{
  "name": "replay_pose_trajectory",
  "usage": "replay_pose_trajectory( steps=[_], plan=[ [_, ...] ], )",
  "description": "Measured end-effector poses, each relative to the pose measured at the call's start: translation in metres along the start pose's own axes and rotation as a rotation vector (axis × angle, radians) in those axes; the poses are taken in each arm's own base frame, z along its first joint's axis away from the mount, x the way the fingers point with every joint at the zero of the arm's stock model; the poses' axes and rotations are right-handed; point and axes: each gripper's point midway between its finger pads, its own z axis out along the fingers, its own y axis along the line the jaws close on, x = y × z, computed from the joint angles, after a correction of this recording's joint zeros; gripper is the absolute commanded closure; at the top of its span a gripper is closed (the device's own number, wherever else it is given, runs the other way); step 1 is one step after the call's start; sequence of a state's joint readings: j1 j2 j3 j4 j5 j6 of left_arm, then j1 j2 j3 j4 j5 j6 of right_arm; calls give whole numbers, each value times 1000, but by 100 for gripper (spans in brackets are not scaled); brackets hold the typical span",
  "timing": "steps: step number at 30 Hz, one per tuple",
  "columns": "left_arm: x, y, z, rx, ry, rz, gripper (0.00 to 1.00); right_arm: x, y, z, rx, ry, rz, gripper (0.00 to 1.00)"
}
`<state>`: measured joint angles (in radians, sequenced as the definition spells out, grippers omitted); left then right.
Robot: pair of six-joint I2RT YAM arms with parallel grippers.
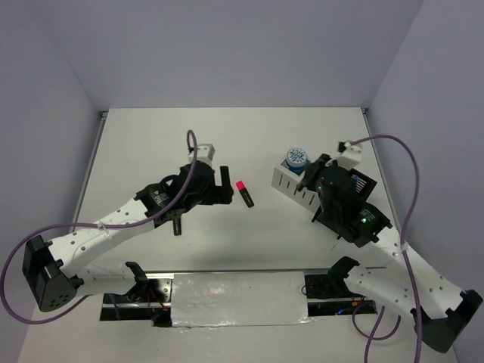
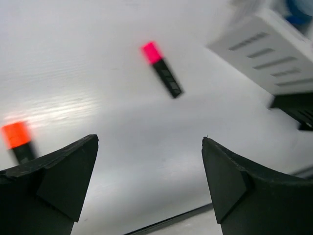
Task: Sort the stationery into containers
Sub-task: Place the pen in the storage box, then pick up the pen from the center of the board.
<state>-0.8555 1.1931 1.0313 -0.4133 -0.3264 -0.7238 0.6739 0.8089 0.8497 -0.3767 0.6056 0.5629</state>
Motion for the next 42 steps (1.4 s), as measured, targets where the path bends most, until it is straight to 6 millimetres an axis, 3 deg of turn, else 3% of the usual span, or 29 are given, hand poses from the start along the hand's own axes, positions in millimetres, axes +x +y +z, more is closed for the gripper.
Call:
replay_pose_trajectory(
  steps=[3, 6, 11, 14, 21, 23, 24, 25, 28, 35, 42],
  plan=[
    [-4, 52, -10, -199, -2, -78, 1, -20, -64, 1, 239, -106, -10, 100],
    [1, 102, -27, -369, 6, -139, 1, -17, -126, 0, 466, -134, -44, 100],
    [13, 139, -42, -482, 31, -186, 1, -4, -168, -4, 622, -117, -103, 100],
    [19, 150, -43, -513, 51, -194, 1, -5, -177, -1, 651, -127, -108, 100],
    [29, 154, -42, -514, 76, -199, 1, 3, -188, 3, 679, -121, -105, 91],
    [32, 157, -41, -515, 81, -205, 1, 9, -190, 2, 677, -113, -102, 80],
    [34, 158, -41, -517, 83, -208, 1, 11, -190, 2, 673, -110, -99, 52],
    [37, 160, -40, -520, 88, -211, 1, 14, -190, 2, 664, -109, -89, 37],
    [44, 164, -38, -524, 103, -218, 1, 17, -189, -2, 642, -112, -72, 18],
    [59, 167, -27, -520, 142, -226, 1, 4, -179, -11, 582, -132, -63, 13],
    [92, 178, -12, -552, 231, -221, 12, -52, -137, -22, 428, -184, -38, 9]
  ],
)
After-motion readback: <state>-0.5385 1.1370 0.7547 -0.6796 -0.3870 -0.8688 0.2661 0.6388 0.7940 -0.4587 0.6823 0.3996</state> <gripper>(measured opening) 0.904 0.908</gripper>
